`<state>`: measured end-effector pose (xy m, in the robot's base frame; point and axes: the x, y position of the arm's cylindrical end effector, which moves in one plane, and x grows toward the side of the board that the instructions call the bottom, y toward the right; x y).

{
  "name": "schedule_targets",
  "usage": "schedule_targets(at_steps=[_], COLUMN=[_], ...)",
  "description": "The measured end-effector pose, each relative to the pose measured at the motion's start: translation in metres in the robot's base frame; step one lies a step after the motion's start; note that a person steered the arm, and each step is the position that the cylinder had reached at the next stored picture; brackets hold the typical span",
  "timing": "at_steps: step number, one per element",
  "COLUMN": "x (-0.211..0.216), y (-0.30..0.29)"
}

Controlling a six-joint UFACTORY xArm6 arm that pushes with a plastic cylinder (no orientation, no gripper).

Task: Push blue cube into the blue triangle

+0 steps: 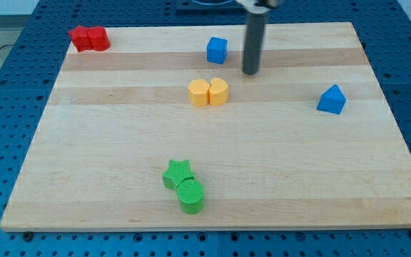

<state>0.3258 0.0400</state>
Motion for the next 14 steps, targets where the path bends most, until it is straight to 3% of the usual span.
schedule_targets(at_steps=[1,2,3,4,6,7,9,11,13,14], x=[0.000,-0.019,-0.055,-0.067,-0.024,-0.017,-0.029,-0.063,-0.027,-0.006], y=[-0.076,-0.107,-0.103,-0.057,0.082,0.105,0.105,0.032,-0.017,-0.002])
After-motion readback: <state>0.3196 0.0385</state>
